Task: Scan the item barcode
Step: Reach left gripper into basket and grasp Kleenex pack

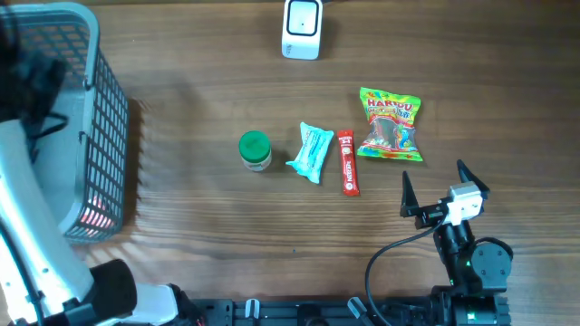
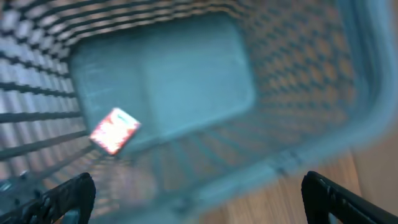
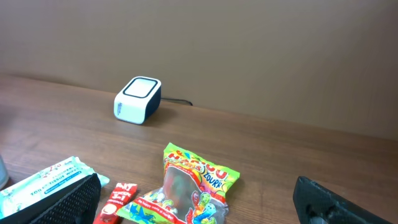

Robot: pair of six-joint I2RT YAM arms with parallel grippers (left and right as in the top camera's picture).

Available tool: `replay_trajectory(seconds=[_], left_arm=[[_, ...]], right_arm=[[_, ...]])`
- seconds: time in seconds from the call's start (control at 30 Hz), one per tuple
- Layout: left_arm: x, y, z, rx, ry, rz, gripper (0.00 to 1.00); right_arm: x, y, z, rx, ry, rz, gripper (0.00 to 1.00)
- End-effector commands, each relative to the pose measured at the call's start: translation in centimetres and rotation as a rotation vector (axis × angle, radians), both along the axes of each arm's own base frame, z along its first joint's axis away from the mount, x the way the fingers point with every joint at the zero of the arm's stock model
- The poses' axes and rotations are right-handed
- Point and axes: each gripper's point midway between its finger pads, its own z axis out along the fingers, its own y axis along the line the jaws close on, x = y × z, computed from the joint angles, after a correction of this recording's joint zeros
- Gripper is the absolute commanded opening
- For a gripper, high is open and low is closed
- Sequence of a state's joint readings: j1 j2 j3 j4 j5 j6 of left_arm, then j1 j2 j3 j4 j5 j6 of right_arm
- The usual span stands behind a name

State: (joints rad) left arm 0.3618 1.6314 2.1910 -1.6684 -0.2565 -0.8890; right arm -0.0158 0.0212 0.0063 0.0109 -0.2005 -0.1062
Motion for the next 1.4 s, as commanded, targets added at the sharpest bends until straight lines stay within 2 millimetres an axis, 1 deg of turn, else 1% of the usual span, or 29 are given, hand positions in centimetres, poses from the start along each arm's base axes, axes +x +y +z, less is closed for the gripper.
replay_trajectory(seconds=[0.0, 0.1, 0.13, 0.17, 0.2, 0.33, 0.37, 0.4, 0.43, 0.47, 0.6, 0.67, 0.83, 0.9, 1.0, 1.1, 1.37], left_arm=[[-2.1, 2.9, -2.8, -0.086, 0.048, 0.152, 1.00], [-2.8, 4.3, -5.5, -0.124, 0.094, 0.204, 1.00], [-3.0, 4.7, -7.0, -0.138, 0.122, 0.218, 1.00], [-3.1, 4.9, -8.0, -0.146, 0.140, 0.223, 1.00], [-3.3, 5.0, -9.8, -0.162, 0.172, 0.228, 1.00], [-3.7, 4.7, -16.0, -0.215, 0.256, 0.232, 1.00], [-3.6, 4.4, -17.9, -0.235, 0.265, 0.228, 1.00], [-3.7, 4.2, -19.4, -0.249, 0.273, 0.227, 1.00], [-3.9, 4.1, -20.5, -0.255, 0.279, 0.227, 1.00], [-4.3, 3.8, -22.5, -0.262, 0.296, 0.228, 1.00], [-5.8, 3.5, -26.0, -0.268, 0.339, 0.237, 1.00], [-6.2, 3.5, -27.0, -0.266, 0.355, 0.198, 1.00], [-7.6, 2.7, -28.3, -0.281, 0.404, 0.198, 1.00], [-8.2, 2.9, -28.5, -0.262, 0.428, 0.205, 1.00], [-8.9, 3.7, -28.8, -0.203, 0.468, 0.191, 1.00], [-8.7, 3.9, -29.1, -0.188, 0.470, 0.146, 1.00], [-8.1, 4.3, -29.2, -0.175, 0.445, 0.146, 1.00]], right_arm=[[0.0, 0.0, 0.0, 0.001, -0.002, -0.004, 1.00], [0.0, 0.0, 0.0, 0.001, -0.002, -0.004, 1.00], [0.0, 0.0, 0.0, 0.001, -0.002, -0.004, 1.00], [0.0, 0.0, 0.0, 0.001, -0.002, -0.004, 1.00], [0.0, 0.0, 0.0, 0.001, -0.002, -0.004, 1.00], [0.0, 0.0, 0.0, 0.001, -0.002, -0.004, 1.00], [0.0, 0.0, 0.0, 0.002, -0.002, -0.004, 1.00], [0.0, 0.0, 0.0, 0.001, -0.002, -0.004, 1.00], [0.0, 0.0, 0.0, 0.001, -0.002, -0.004, 1.00], [0.0, 0.0, 0.0, 0.001, -0.002, -0.004, 1.00], [0.0, 0.0, 0.0, 0.002, -0.002, -0.004, 1.00], [0.0, 0.0, 0.0, 0.001, -0.002, -0.004, 1.00], [0.0, 0.0, 0.0, 0.001, -0.002, -0.004, 1.00], [0.0, 0.0, 0.0, 0.001, -0.002, -0.004, 1.00], [0.0, 0.0, 0.0, 0.001, -0.002, -0.004, 1.00], [0.0, 0.0, 0.0, 0.001, -0.002, -0.004, 1.00], [0.0, 0.0, 0.0, 0.001, -0.002, -0.004, 1.00]])
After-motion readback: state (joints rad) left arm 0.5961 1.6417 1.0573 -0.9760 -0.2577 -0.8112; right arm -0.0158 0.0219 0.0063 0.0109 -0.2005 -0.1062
